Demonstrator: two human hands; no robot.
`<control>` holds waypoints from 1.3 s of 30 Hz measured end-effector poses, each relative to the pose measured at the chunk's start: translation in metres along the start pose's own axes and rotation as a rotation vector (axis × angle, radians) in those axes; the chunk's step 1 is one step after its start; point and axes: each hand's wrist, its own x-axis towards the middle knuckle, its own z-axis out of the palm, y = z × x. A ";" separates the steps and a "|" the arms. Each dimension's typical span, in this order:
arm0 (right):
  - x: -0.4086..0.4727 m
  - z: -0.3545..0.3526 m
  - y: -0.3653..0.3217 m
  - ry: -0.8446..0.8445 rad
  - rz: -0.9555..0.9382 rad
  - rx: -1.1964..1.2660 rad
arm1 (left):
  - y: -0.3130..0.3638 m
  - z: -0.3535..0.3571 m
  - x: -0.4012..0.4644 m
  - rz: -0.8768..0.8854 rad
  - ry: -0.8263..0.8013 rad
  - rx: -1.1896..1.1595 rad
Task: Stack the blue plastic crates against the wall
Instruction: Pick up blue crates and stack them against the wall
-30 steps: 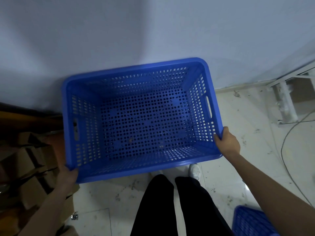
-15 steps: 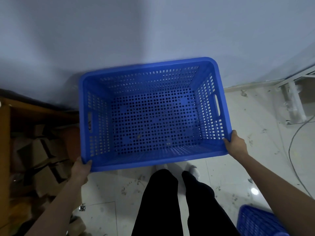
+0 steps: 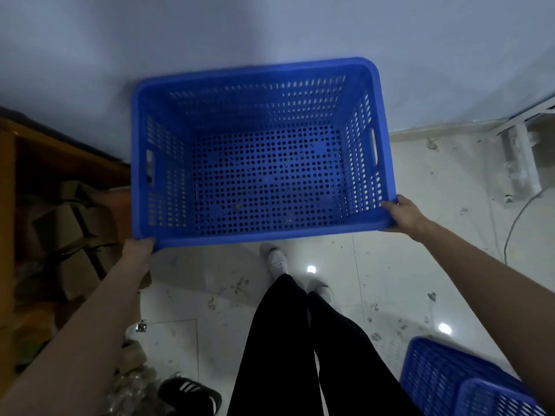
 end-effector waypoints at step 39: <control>-0.012 0.021 0.000 0.292 -0.217 -0.453 | 0.005 -0.003 -0.015 0.049 -0.030 0.012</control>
